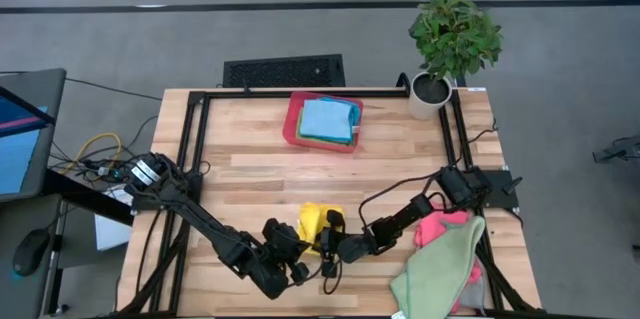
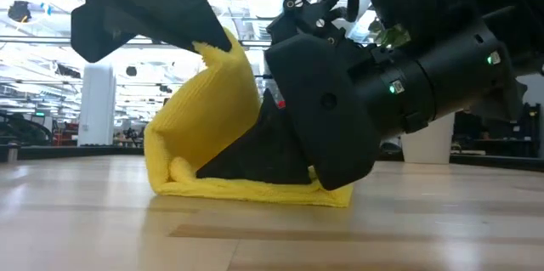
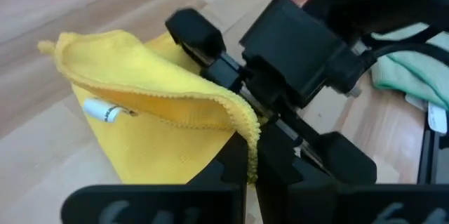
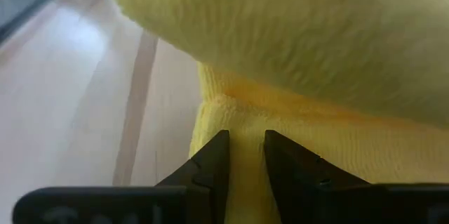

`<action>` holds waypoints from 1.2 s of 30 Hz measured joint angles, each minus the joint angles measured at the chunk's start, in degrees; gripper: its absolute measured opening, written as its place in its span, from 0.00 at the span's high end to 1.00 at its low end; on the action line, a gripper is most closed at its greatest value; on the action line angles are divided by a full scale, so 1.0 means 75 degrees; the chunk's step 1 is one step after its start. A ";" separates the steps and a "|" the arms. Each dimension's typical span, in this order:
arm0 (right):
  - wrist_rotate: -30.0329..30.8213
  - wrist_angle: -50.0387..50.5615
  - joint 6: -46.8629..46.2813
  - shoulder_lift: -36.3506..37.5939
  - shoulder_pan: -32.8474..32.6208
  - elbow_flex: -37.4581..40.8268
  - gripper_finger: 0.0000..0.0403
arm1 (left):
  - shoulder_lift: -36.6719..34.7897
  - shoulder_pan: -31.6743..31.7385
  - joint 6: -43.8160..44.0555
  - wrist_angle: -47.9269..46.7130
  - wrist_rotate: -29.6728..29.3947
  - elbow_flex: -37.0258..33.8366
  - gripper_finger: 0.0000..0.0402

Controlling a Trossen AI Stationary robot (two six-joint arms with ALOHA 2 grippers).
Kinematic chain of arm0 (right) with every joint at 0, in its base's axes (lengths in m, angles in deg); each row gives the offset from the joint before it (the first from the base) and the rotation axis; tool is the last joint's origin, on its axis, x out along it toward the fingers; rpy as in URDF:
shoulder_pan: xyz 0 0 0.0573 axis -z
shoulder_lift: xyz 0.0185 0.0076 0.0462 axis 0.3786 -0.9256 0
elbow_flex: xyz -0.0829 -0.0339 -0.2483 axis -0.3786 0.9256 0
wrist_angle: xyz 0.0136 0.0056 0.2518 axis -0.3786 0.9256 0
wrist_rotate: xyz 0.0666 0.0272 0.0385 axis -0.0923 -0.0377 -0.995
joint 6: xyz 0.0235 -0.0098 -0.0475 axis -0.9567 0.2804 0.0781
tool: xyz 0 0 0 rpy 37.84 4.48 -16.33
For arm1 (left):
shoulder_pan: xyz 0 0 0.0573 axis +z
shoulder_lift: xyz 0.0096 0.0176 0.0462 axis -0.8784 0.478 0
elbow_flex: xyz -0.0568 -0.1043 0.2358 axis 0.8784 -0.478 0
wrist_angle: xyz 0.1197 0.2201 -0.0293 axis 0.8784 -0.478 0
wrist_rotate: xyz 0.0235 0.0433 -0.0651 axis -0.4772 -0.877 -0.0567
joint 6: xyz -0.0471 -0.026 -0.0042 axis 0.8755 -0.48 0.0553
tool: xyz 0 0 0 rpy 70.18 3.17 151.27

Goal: Fold microfiber towels
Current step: Fold the yellow microfiber cloth

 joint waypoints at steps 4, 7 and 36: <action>0.0204 0.0595 0.0217 0.0588 -0.0164 0.0006 0.71 | 0.0000 -0.0003 0.0083 0.0027 0.0042 0.0000 1.00; 0.0426 0.1128 0.0177 0.1055 -0.0292 -0.0003 0.71 | 0.0000 -0.0004 0.0021 0.0201 -0.0074 -0.0003 1.00; 0.1860 0.3447 -0.2041 0.0905 -0.1273 0.0035 0.71 | 0.0530 0.0346 -0.0687 0.1229 0.0134 -0.0006 1.00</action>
